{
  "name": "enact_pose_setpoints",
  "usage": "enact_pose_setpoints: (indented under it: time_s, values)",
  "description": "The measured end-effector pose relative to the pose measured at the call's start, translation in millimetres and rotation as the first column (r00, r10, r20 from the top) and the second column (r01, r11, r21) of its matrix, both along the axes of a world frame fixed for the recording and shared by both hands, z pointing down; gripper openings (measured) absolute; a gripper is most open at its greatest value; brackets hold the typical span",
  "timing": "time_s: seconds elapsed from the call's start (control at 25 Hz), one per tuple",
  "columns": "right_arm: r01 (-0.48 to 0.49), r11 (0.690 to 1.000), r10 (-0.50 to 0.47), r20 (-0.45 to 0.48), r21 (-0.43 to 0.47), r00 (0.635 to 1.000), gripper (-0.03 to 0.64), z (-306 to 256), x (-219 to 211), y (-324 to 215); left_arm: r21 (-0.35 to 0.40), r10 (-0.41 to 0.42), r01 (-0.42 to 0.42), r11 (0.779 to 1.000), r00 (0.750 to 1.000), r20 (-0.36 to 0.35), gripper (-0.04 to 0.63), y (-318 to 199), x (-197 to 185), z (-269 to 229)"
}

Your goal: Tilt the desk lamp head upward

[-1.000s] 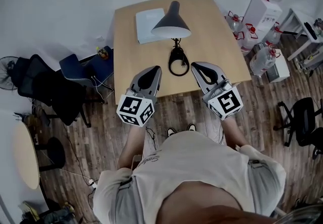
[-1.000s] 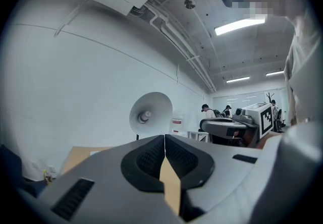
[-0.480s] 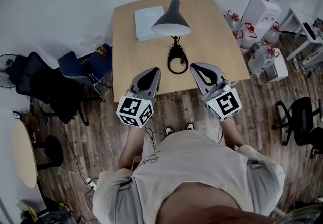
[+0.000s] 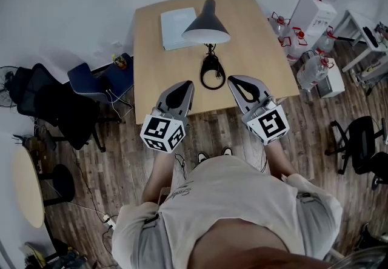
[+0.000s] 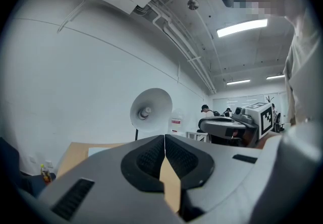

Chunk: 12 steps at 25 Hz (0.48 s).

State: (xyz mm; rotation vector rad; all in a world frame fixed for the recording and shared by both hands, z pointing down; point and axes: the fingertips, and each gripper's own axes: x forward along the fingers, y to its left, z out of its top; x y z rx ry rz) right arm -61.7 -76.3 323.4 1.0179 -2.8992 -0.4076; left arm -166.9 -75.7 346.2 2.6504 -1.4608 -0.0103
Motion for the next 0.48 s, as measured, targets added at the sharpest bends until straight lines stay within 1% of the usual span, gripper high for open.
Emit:
enact_pose_setpoints:
  time_s: [0.28, 0.48]
  values:
    - [-0.014, 1.000, 0.014, 0.013, -0.012, 1.000, -0.005, 1, 0, -8, 0.000, 0.031, -0.031, 1.000, 0.999, 0.005, 0.017, -7, 2, -1]
    - [-0.001, 1.000, 0.002, 0.002, -0.025, 1.000, -0.005, 5, -7, -13, 0.002, 0.031, -0.031, 1.000, 0.999, -0.006, 0.017, -12, -1, -2]
